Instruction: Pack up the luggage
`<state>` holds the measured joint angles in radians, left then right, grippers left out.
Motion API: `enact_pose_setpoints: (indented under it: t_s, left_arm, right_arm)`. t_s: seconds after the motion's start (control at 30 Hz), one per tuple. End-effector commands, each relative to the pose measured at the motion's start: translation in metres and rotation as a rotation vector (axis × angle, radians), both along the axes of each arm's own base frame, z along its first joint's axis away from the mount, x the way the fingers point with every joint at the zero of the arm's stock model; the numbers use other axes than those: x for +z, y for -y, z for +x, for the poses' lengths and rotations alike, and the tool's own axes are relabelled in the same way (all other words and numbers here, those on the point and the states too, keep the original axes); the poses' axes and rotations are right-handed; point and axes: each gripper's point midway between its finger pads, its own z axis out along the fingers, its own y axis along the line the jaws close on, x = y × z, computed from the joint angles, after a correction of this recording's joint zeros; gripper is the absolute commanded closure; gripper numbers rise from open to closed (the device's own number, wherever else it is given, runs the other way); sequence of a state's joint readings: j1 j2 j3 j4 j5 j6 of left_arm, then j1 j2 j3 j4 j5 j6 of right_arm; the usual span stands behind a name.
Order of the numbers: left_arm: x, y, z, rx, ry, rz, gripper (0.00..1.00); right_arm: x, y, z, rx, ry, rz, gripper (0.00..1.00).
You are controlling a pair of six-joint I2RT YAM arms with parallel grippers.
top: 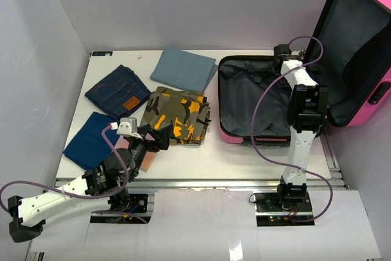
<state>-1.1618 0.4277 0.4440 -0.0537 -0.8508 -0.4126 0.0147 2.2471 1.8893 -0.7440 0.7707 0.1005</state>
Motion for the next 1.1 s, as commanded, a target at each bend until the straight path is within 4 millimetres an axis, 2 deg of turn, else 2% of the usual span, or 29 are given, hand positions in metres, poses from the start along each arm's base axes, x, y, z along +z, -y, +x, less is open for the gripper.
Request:
enact_pose_setpoints:
  t_s: [0.0,0.2,0.37,0.57,0.63,0.77,0.8,0.83,0.9,0.97,1.0,1.07]
  left_arm:
    - [0.011,0.003,-0.002,-0.017,0.002,-0.016,0.04]
    - [0.013,0.002,-0.003,-0.019,0.004,-0.028,0.04]
    - [0.011,0.002,-0.003,-0.016,0.003,-0.029,0.04]
    - [0.008,0.0,0.0,0.01,-0.005,-0.01,0.04]
    - [0.006,-0.002,0.002,0.029,-0.007,-0.005,0.04]
    - [0.005,-0.008,0.008,0.097,-0.014,-0.027,0.05]
    - [0.003,-0.01,0.009,0.119,-0.024,-0.032,0.05]
    - [0.004,-0.013,0.011,0.156,-0.046,-0.028,0.05]
    - [-0.005,-0.017,0.014,0.213,-0.092,-0.008,0.07]
    - [-0.001,-0.017,0.017,0.244,-0.117,-0.001,0.08]
    - [-0.01,-0.017,0.019,0.265,-0.144,0.047,0.08]
    - [-0.014,-0.023,0.025,0.333,-0.2,0.048,0.09]
  right_arm:
    - [0.019,-0.003,0.027,0.047,0.104,0.019,0.39]
    - [0.016,-0.009,0.027,0.089,0.095,0.053,0.37]
    - [0.024,-0.01,0.026,0.102,0.105,0.058,0.38]
    - [0.033,-0.025,0.024,0.144,0.117,0.098,0.38]
    - [0.045,-0.032,0.022,0.153,0.125,0.096,0.38]
    - [0.11,-0.053,0.017,0.18,0.235,0.103,0.38]
    - [0.112,-0.056,0.014,0.18,0.231,0.112,0.38]
    - [0.141,-0.072,0.008,0.215,0.284,0.133,0.38]
    - [0.168,-0.109,-0.003,0.297,0.331,0.17,0.38]
    - [0.175,-0.15,-0.016,0.399,0.34,0.217,0.38]
    - [0.181,-0.173,-0.026,0.453,0.353,0.24,0.38]
    - [0.175,-0.22,-0.05,0.561,0.317,0.242,0.38]
